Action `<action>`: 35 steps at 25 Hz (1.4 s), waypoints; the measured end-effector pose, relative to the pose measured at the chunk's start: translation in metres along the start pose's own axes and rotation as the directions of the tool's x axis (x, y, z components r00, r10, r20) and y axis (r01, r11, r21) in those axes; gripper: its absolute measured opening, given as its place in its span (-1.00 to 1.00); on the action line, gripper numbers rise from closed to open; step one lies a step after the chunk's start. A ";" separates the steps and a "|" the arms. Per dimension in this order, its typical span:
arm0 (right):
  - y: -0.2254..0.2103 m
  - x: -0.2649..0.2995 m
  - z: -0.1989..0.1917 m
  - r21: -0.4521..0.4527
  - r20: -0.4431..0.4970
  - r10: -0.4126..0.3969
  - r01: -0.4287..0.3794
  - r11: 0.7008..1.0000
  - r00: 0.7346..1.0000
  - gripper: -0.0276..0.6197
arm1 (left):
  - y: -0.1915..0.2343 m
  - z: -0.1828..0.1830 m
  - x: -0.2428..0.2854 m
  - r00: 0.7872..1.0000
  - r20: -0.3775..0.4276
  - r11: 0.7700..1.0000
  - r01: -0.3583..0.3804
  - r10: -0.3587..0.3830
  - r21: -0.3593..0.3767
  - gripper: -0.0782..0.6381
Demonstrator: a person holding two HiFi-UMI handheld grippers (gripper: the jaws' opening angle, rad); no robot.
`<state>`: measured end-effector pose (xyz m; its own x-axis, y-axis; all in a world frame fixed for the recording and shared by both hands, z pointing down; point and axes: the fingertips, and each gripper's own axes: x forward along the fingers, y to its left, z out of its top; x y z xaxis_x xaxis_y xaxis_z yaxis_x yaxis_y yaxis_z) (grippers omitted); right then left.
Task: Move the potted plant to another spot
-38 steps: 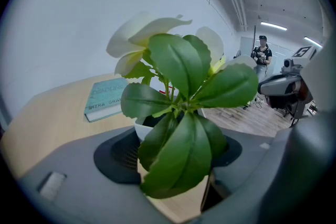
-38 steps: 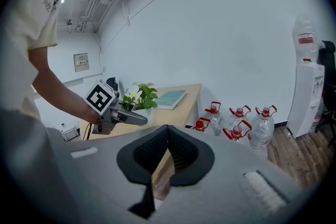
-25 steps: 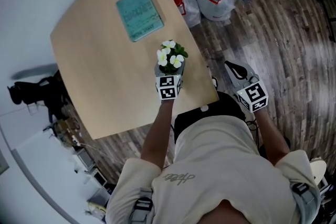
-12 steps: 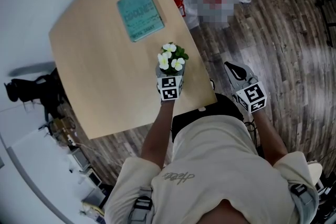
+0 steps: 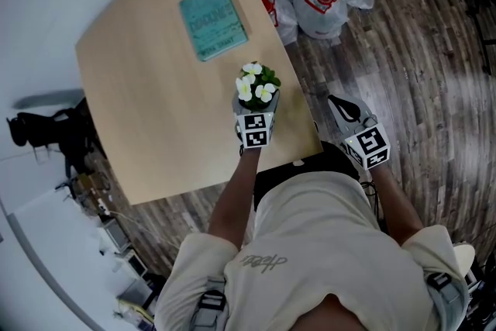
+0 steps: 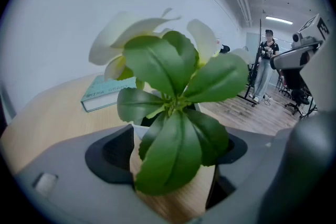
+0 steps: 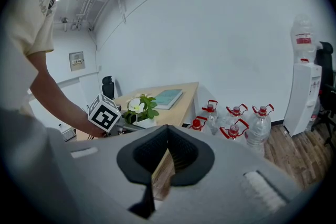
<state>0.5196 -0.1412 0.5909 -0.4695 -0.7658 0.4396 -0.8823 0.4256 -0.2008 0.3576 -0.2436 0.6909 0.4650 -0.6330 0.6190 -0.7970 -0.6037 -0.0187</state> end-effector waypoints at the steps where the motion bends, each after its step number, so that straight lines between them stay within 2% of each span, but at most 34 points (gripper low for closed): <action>1: 0.001 0.000 0.000 -0.001 0.002 0.001 -0.001 1.000 1.000 -0.91 | 0.000 -0.001 -0.002 1.000 -0.001 1.000 -0.001 0.001 -0.004 0.48; 7: 0.011 0.004 -0.002 0.003 0.008 0.003 -0.003 1.000 1.000 -0.91 | -0.001 -0.015 -0.018 1.000 -0.024 1.000 0.003 -0.004 -0.004 0.51; 12: 0.024 0.011 -0.001 -0.001 0.015 0.015 -0.015 1.000 1.000 -0.91 | 0.009 -0.036 -0.044 0.997 -0.077 1.000 0.001 -0.003 -0.026 0.50; 16: 0.033 0.015 0.002 0.003 0.020 0.022 -0.022 1.000 1.000 -0.91 | 0.023 -0.052 -0.064 0.992 -0.122 0.997 -0.024 0.016 -0.069 0.43; 21: 0.049 0.020 0.007 0.005 0.024 0.035 -0.035 0.999 0.999 -0.91 | 0.040 -0.061 -0.094 0.991 -0.132 0.995 -0.043 0.031 -0.094 0.35; 31: 0.078 0.046 0.023 -0.032 0.037 0.087 -0.086 0.996 0.996 -0.91 | 0.063 -0.038 -0.133 0.997 -0.038 0.991 -0.070 0.067 -0.111 -0.18; 35: 0.086 0.046 0.031 -0.053 0.056 0.080 -0.077 0.996 0.995 -0.91 | 0.079 -0.027 -0.150 0.991 0.038 0.984 -0.126 0.132 -0.128 -0.47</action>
<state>0.4206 -0.1548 0.5664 -0.5393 -0.7553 0.3724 -0.8408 0.5079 -0.1875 0.2149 -0.1832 0.6184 0.3699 -0.7249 0.5811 -0.8919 -0.4521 0.0038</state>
